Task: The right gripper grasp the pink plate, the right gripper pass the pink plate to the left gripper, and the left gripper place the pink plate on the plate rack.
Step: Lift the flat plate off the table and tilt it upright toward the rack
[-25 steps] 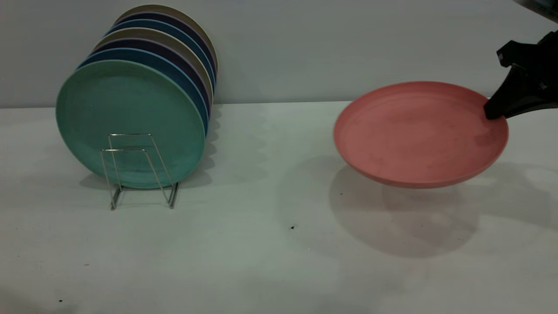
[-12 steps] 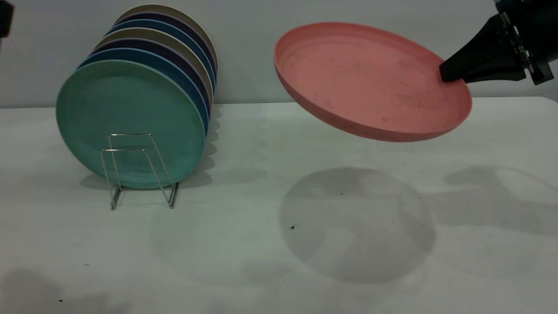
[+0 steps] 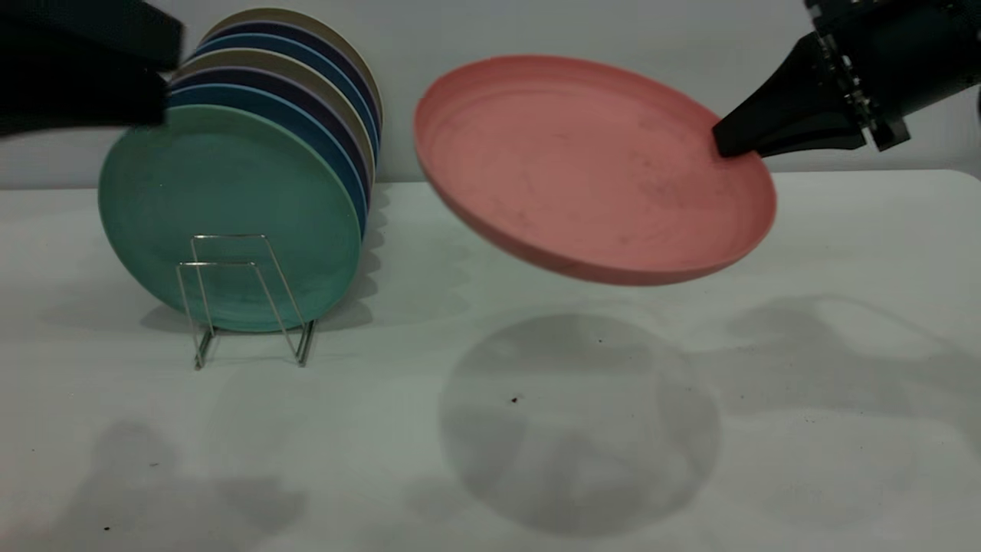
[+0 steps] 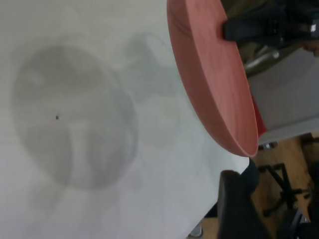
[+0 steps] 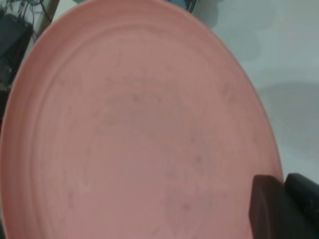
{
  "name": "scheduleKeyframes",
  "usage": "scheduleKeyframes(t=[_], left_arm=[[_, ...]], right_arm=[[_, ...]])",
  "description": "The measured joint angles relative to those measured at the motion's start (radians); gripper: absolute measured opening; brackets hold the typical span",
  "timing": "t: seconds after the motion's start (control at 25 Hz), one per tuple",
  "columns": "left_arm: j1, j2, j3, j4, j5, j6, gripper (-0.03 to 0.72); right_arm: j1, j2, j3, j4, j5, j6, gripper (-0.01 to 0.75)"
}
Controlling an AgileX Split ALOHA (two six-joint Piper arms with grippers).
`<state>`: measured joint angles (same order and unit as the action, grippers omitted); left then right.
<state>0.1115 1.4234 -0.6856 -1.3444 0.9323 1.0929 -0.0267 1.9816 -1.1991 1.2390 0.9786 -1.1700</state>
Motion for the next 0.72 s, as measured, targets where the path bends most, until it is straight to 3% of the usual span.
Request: scheduleKeyframes(t=[0.36,0.72], left_arm=[[-0.004,0.172,-0.001,-0.07,0.016,0.151,0.402],[-0.006,0.209,-0.001,-0.127,0.051,0.185,0.402]], right_arm=[[0.0,0.0,0.0,-0.024,-0.009,-0.005,0.019],[0.0,0.0,0.0,-0.041,0.003,-0.019,0.019]])
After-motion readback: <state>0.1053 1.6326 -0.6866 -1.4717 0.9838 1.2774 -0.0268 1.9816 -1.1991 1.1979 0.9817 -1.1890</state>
